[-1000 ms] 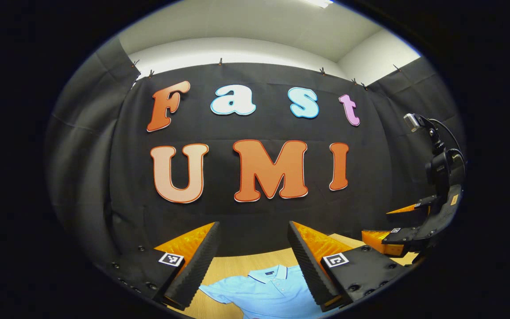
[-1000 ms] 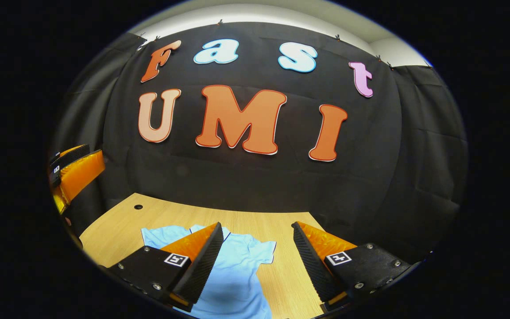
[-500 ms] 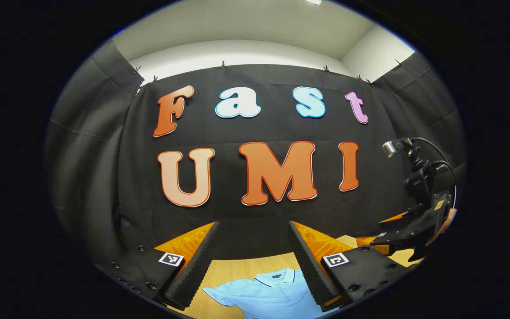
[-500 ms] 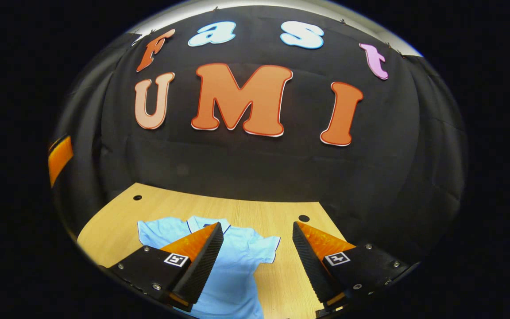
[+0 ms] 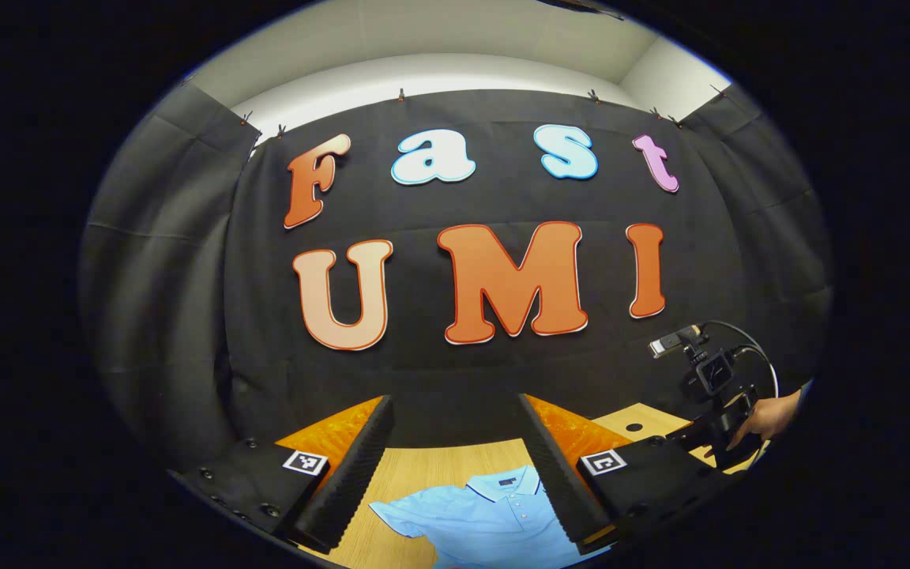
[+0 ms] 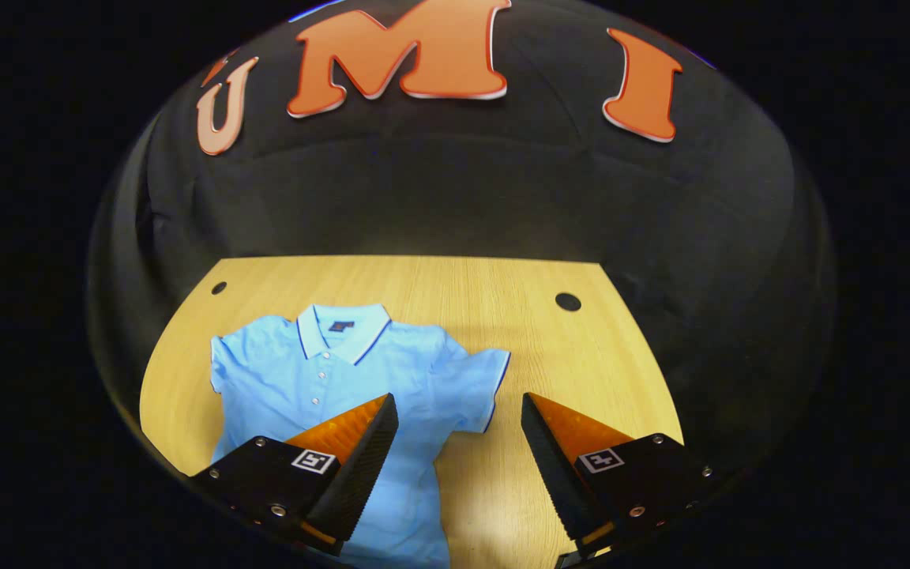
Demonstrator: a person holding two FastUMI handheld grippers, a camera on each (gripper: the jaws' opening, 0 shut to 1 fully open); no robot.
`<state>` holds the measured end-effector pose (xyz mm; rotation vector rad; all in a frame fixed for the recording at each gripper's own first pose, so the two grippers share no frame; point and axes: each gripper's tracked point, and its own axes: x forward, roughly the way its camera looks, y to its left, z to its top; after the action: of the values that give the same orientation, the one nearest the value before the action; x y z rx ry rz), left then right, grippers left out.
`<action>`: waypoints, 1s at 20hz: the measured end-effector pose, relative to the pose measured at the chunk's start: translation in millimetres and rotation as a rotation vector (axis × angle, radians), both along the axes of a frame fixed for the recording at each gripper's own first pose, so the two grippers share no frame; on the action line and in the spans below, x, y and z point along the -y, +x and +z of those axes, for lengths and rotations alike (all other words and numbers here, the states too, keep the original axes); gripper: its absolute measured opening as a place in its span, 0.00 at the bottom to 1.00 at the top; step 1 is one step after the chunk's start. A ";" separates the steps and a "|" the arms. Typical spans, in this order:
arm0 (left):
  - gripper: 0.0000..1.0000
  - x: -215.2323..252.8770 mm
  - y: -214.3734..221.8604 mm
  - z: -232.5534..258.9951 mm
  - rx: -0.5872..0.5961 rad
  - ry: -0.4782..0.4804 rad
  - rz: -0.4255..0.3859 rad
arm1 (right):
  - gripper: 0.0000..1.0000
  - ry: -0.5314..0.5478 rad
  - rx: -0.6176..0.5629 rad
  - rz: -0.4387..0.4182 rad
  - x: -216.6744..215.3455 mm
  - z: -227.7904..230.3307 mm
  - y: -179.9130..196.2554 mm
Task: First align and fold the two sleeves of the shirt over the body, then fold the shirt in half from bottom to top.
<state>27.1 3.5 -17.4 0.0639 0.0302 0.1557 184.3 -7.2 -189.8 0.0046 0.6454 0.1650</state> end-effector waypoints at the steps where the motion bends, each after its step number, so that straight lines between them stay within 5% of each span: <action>1: 0.99 1.9 2.4 -5.9 -0.017 -0.004 0.010 | 0.96 0.001 -0.040 -0.001 2.7 -13.9 10.1; 14: 1.00 17.1 -3.3 -29.6 -0.151 0.061 0.180 | 0.84 0.039 -0.395 0.007 4.5 -126.5 68.8; 20: 1.00 27.1 0.4 -35.8 -0.185 0.077 0.207 | 0.73 0.005 -0.432 -0.032 7.9 -143.0 83.6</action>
<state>27.5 -23.7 -53.1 0.1519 0.2159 0.3579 267.9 -15.1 -332.8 0.0565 1.0754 0.1350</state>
